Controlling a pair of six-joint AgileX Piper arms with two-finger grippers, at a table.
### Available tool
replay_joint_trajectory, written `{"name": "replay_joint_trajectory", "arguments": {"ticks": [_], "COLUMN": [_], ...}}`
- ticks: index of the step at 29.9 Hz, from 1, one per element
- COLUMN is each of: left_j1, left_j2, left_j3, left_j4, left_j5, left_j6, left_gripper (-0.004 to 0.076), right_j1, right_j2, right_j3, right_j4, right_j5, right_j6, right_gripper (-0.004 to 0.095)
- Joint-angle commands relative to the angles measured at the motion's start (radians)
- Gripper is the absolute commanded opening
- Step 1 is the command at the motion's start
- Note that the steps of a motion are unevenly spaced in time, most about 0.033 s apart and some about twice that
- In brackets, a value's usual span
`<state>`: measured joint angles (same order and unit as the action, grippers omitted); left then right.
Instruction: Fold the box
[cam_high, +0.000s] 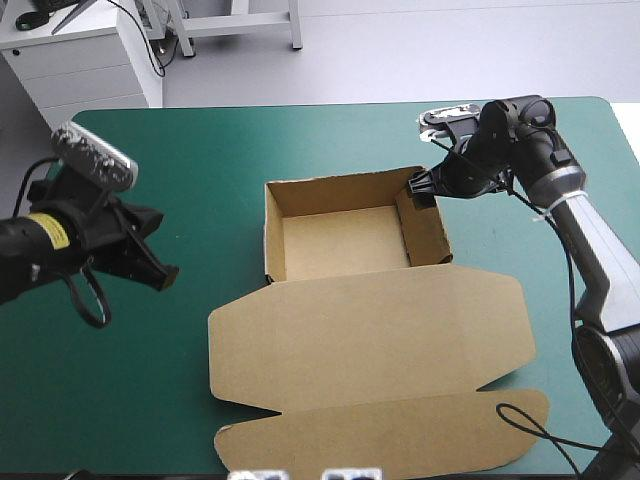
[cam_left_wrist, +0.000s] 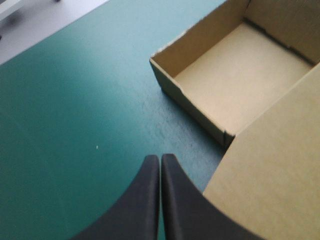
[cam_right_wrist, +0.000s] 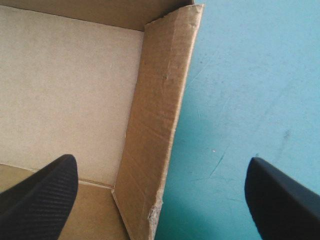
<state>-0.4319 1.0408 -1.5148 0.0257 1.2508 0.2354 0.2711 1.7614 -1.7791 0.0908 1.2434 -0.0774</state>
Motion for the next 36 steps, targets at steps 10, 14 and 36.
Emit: {"name": "replay_joint_trajectory", "arguments": {"ticks": [10, 14, 36], "left_j1": [0.001, 0.001, 0.001], "left_j2": [-0.318, -0.395, -0.482], "left_j3": [0.572, 0.684, 0.829], "left_j4": [0.109, 0.117, 0.098], "left_j5": [0.002, -0.041, -0.081], "left_j6": [-0.147, -0.166, -0.200], "left_gripper": [-0.0008, -0.0008, -0.0008], "right_j1": [-0.005, -0.005, -0.005], "right_j2": [-0.051, -0.044, 0.181], "right_j3": [-0.030, -0.030, -0.030], "right_j4": [0.004, 0.004, 0.019], "right_j5": [-0.024, -0.024, -0.021], "right_j6": [-0.012, -0.027, -0.026], "right_gripper": [0.0833, 0.0833, 0.0212]}}
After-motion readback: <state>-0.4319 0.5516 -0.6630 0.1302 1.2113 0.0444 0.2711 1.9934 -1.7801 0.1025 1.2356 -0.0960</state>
